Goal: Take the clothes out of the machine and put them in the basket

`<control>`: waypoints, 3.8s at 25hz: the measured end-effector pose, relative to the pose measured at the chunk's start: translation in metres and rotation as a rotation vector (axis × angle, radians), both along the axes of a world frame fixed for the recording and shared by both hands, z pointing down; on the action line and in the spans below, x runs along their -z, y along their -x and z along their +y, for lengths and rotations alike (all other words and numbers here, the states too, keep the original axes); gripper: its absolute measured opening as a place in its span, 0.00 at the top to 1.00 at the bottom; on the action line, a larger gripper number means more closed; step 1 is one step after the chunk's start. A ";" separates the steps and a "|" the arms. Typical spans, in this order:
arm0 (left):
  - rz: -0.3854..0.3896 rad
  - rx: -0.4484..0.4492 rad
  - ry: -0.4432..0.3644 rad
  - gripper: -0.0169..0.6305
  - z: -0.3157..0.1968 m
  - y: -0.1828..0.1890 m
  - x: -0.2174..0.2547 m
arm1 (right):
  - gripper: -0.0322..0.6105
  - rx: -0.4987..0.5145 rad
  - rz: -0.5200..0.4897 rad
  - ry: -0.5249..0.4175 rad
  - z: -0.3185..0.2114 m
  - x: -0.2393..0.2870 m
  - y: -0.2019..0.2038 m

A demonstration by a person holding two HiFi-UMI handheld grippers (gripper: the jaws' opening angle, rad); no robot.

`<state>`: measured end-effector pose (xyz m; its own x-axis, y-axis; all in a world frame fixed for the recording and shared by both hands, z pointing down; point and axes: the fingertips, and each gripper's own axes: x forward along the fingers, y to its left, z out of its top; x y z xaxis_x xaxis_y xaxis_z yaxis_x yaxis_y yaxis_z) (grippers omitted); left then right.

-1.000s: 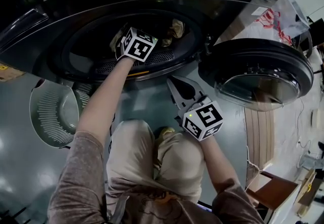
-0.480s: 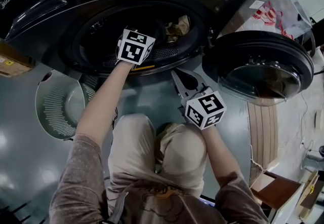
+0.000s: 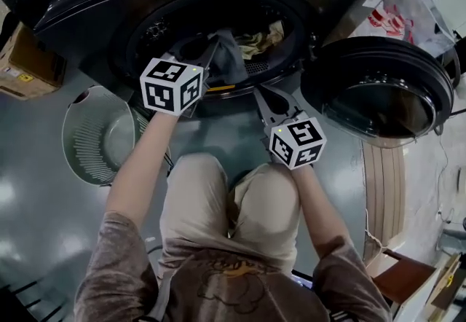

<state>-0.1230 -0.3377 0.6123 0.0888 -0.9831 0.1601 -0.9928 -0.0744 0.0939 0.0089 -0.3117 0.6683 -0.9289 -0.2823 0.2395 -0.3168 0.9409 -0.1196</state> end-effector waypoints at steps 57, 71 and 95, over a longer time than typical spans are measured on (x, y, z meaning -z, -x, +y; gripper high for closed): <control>0.297 -0.062 0.084 0.92 0.212 -0.030 0.006 | 0.92 0.290 0.085 0.022 0.030 -0.006 0.114; 0.075 0.031 0.081 0.90 0.111 0.009 -0.013 | 0.92 0.281 -0.046 0.105 0.043 0.056 0.028; -0.230 -0.108 0.134 0.19 -0.028 0.003 -0.076 | 0.92 0.232 -0.268 0.169 0.038 0.149 -0.068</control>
<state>-0.1265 -0.3662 0.6879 0.1382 -0.9387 0.3160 -0.9762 -0.1829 -0.1164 0.0767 -0.2741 0.5189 -0.9994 -0.0351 0.0049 -0.0347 0.9440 -0.3282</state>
